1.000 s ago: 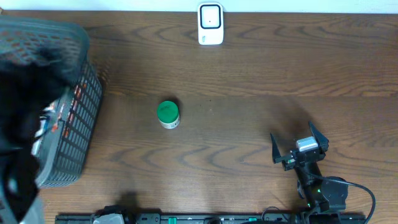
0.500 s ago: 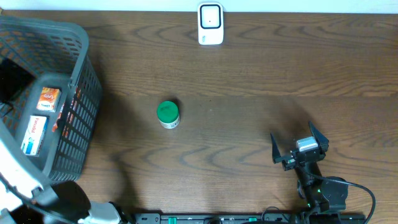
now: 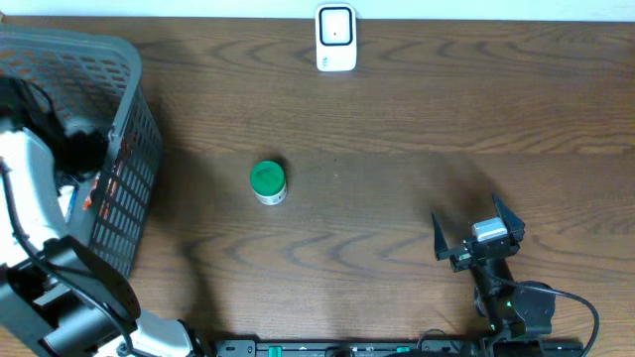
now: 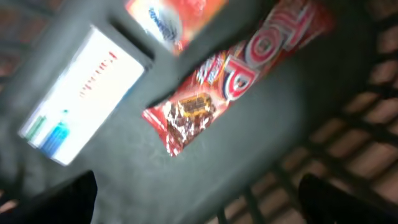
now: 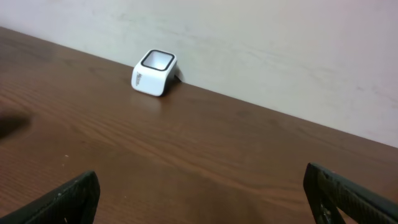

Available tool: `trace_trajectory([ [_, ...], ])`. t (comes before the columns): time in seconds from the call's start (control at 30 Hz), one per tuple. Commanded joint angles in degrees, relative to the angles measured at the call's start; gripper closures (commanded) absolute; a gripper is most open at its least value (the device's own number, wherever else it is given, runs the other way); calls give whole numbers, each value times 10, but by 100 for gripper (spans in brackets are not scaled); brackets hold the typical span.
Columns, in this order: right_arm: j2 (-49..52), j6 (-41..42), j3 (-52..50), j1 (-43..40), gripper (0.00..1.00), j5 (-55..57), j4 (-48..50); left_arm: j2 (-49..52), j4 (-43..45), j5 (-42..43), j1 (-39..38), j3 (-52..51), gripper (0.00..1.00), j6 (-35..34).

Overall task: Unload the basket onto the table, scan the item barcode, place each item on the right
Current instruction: 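Return the left gripper into the basket and grasp the red candy bar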

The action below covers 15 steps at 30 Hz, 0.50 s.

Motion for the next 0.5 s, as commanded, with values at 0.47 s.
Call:
trace_trajectory([
  [0.47, -4, 7, -1, -5, 1, -1, -2, 31, 157, -47, -2, -123, 2, 34],
])
